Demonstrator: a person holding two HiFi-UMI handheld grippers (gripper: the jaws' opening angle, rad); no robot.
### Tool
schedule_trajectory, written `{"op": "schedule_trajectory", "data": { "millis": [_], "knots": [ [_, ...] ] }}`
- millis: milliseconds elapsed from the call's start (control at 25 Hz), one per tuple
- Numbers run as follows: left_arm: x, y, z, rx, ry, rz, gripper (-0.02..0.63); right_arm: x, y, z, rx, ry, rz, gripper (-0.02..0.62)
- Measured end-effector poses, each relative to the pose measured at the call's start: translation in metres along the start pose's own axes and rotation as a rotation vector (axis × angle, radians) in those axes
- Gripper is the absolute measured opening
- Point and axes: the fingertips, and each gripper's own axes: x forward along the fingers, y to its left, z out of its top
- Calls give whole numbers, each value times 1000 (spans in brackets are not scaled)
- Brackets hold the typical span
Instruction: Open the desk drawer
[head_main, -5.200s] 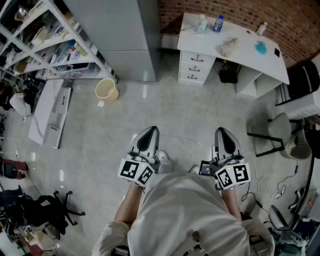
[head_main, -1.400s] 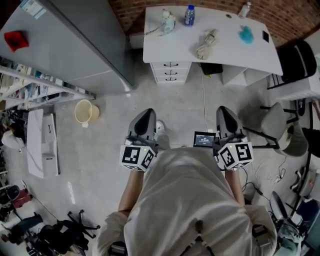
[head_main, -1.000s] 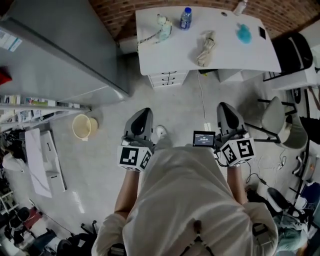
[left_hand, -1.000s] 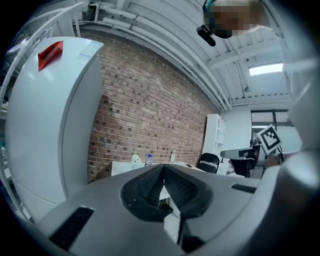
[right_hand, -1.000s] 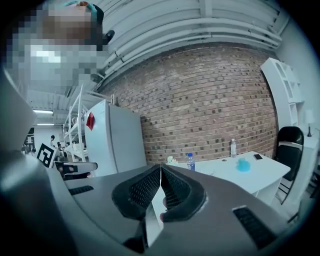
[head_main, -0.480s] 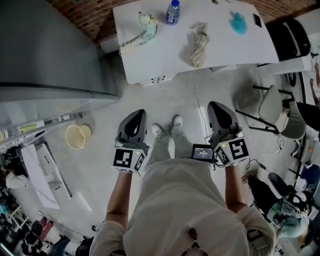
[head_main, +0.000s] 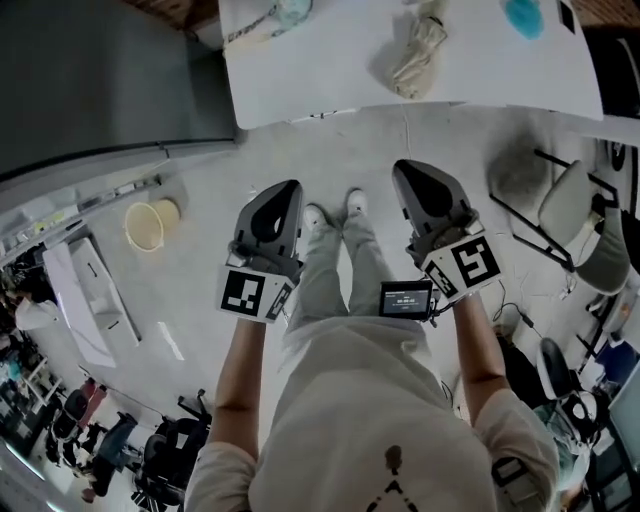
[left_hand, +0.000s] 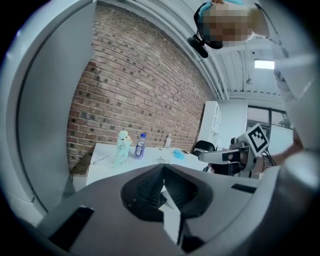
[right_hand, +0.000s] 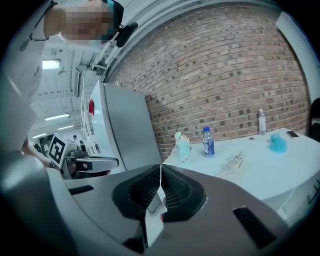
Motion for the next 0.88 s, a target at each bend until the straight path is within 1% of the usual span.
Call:
{"op": "schedule_trajectory", "data": {
  "millis": [120, 200, 320, 440, 520, 600, 720, 800, 880],
  "knots": [
    [18, 5, -26, -15, -6, 0, 8, 20, -13, -22, -19, 24, 47, 28],
    [26, 5, -43, -5, 1, 15, 8, 24, -20, -36, -55, 43, 50, 28],
    [38, 14, -71, 30, 37, 31, 8, 36, -24, -65, -88, 84, 51, 28],
    [54, 31, -109, 110, 95, 24, 8, 62, -27, -109, -106, 156, 51, 28],
    [65, 37, -137, 193, 149, 8, 8, 76, -32, -135, -107, 183, 35, 28],
    [75, 41, -167, 278, 193, -6, 8, 88, -36, -161, -131, 215, 21, 28],
    [87, 54, -204, 373, 213, 0, 8, 112, -37, -194, -240, 265, 18, 28],
    [92, 62, -227, 418, 237, 5, 8, 128, -36, -212, -309, 291, 19, 28],
    [101, 69, -250, 447, 262, 6, 8, 141, -36, -232, -357, 321, 20, 28]
  ]
}}
